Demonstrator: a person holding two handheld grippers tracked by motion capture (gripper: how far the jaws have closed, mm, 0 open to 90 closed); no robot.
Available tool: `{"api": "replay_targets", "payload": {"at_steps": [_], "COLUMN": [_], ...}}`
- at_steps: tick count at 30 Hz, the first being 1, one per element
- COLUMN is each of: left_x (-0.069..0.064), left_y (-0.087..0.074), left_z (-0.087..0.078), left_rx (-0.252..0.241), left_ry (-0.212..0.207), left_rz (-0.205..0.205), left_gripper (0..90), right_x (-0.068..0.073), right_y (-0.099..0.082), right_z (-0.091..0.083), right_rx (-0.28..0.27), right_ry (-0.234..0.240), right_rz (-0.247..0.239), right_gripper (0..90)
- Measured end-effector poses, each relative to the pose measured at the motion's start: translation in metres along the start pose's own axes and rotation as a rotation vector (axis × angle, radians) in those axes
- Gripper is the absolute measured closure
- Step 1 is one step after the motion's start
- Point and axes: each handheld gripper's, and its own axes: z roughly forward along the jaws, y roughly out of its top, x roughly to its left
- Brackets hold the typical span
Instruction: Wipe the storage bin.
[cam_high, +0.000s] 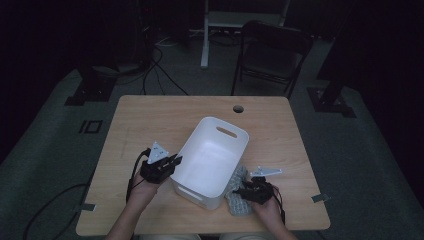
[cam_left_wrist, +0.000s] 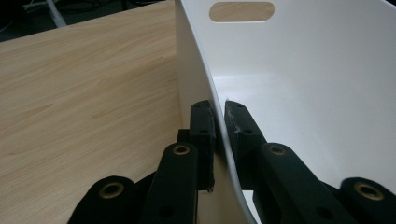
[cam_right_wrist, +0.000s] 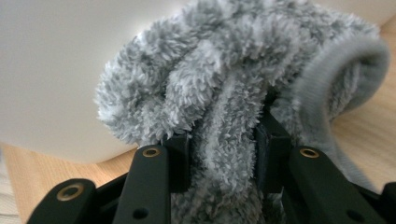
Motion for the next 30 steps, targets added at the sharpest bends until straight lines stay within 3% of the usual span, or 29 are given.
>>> {"api": "replay_targets", "payload": {"at_steps": [2, 3, 5, 8, 12, 15, 17, 19, 25, 30], "left_x": [-0.002, -0.001, -0.001, -0.003, -0.003, -0.003, -0.002, -0.004, -0.004, -0.003], "left_y": [0.000, 0.000, -0.001, 0.000, 0.000, 0.000, 0.000, 0.000, 0.000, 0.000], "left_z": [0.000, 0.000, 0.000, 0.000, 0.000, 0.000, 0.000, -0.001, -0.001, -0.001], "left_rx": [0.001, 0.000, -0.004, -0.005, -0.003, -0.004, -0.003, 0.003, 0.010, 0.005], "left_ry": [0.022, 0.024, 0.031, 0.041, 0.045, 0.043, 0.034, 0.032, 0.018, 0.018], "left_rz": [-0.008, -0.017, -0.029, -0.025, -0.032, -0.037, -0.041, -0.017, -0.006, -0.016], "left_gripper": [83.0, 83.1, 83.6, 84.0, 84.2, 84.2, 84.3, 84.5, 84.3, 83.9], "right_x": [0.005, 0.007, 0.015, 0.040, 0.073, 0.087, 0.093, 0.097, 0.091, 0.083], "right_y": [0.004, 0.005, 0.008, 0.013, 0.016, 0.016, 0.014, 0.013, 0.009, 0.003], "right_z": [-0.004, -0.007, -0.021, -0.048, -0.074, -0.073, -0.064, -0.056, -0.048, -0.036], "right_rx": [0.016, 0.006, -0.040, -0.128, -0.222, -0.220, -0.215, -0.201, -0.174, -0.096], "right_ry": [-0.006, 0.014, 0.073, 0.152, 0.204, 0.172, 0.138, 0.103, 0.092, 0.077], "right_rz": [-0.009, -0.004, -0.004, -0.055, -0.121, -0.148, -0.155, -0.152, -0.146, -0.149], "right_gripper": [68.9, 69.1, 69.0, 68.7, 67.8, 61.8, 51.0, 49.2, 48.8, 47.9]}}
